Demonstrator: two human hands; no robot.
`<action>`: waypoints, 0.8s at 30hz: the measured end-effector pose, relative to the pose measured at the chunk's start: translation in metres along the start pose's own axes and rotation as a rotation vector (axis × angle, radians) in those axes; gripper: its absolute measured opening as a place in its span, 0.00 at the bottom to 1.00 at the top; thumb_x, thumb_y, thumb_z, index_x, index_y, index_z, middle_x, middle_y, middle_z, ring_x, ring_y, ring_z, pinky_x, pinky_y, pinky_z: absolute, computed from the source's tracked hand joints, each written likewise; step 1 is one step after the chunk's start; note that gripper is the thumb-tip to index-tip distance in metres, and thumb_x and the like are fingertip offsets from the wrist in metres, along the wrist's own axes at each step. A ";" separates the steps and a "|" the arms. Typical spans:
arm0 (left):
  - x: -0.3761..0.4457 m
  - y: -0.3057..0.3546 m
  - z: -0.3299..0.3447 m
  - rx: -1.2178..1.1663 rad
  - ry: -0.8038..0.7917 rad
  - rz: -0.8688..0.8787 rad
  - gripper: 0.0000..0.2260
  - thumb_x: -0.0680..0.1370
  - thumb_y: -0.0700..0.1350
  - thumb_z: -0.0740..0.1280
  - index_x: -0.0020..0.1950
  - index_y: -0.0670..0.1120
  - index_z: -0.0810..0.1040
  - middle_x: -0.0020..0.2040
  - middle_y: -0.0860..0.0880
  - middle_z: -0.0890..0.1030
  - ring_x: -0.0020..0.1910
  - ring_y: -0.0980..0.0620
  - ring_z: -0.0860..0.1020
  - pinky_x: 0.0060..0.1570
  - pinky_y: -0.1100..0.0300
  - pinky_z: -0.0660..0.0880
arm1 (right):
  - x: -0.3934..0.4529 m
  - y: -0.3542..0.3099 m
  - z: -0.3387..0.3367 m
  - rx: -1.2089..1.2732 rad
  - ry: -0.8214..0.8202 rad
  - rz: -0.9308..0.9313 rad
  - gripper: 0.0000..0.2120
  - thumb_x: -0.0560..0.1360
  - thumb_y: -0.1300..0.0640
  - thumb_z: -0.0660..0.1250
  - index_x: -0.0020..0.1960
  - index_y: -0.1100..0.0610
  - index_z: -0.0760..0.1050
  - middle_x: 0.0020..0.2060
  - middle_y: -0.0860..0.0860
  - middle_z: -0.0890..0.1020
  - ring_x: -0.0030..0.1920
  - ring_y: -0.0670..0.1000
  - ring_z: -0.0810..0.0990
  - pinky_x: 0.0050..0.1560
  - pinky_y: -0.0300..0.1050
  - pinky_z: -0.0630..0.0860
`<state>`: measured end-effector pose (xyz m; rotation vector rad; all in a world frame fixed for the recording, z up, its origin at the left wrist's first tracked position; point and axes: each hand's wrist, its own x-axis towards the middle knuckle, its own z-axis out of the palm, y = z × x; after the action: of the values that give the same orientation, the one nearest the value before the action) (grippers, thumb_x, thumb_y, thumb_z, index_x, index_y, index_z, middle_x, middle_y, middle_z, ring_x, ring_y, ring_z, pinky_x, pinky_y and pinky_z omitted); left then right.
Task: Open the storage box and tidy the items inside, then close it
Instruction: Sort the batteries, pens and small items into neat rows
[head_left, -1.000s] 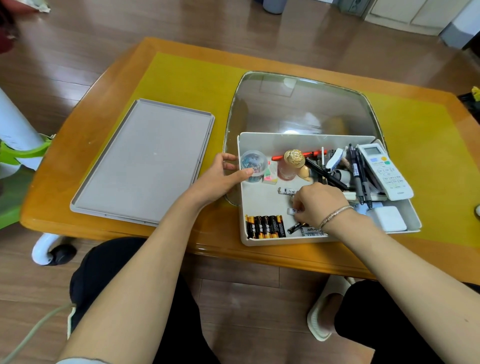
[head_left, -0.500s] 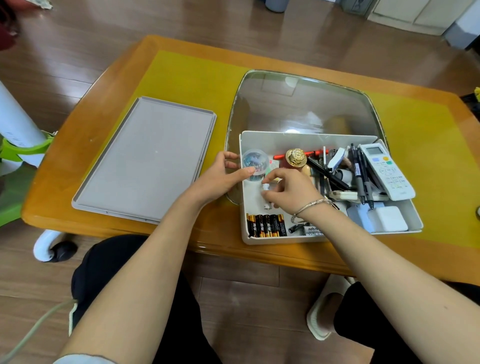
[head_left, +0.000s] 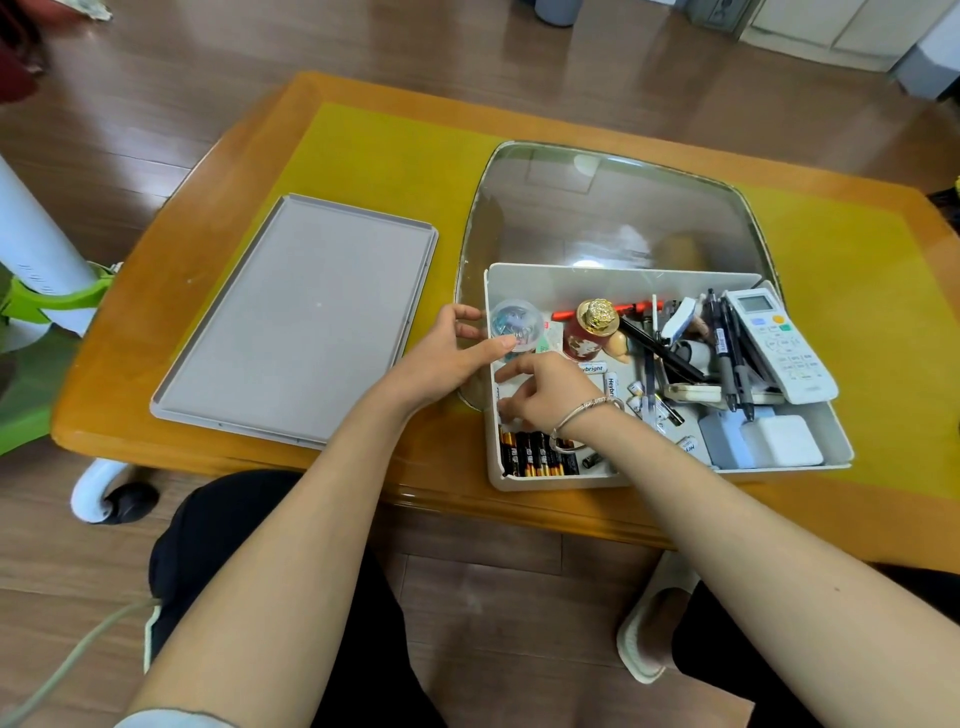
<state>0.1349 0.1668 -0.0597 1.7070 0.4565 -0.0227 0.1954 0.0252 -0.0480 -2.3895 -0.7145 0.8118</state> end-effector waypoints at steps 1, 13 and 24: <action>0.000 0.000 0.000 0.005 0.000 -0.001 0.25 0.75 0.56 0.68 0.65 0.50 0.63 0.51 0.55 0.73 0.50 0.56 0.76 0.38 0.67 0.74 | -0.001 0.000 -0.001 -0.013 -0.009 -0.009 0.14 0.72 0.61 0.70 0.58 0.54 0.76 0.34 0.53 0.83 0.34 0.49 0.82 0.45 0.46 0.80; -0.022 0.005 0.008 -0.099 0.038 -0.043 0.21 0.79 0.55 0.63 0.68 0.48 0.65 0.58 0.55 0.75 0.48 0.66 0.78 0.36 0.71 0.75 | -0.025 0.041 -0.052 -0.162 0.245 0.052 0.09 0.72 0.61 0.68 0.51 0.54 0.80 0.47 0.52 0.83 0.46 0.51 0.80 0.54 0.47 0.76; -0.060 0.012 0.075 -0.061 0.423 0.013 0.18 0.84 0.48 0.52 0.75 0.50 0.62 0.70 0.49 0.69 0.68 0.53 0.68 0.65 0.56 0.69 | -0.015 0.042 -0.050 -0.622 0.229 -0.063 0.16 0.75 0.61 0.63 0.62 0.51 0.75 0.58 0.55 0.76 0.55 0.59 0.77 0.53 0.53 0.76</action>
<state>0.1014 0.0766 -0.0472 1.6543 0.7501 0.3645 0.2316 -0.0294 -0.0337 -2.9178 -1.0555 0.2972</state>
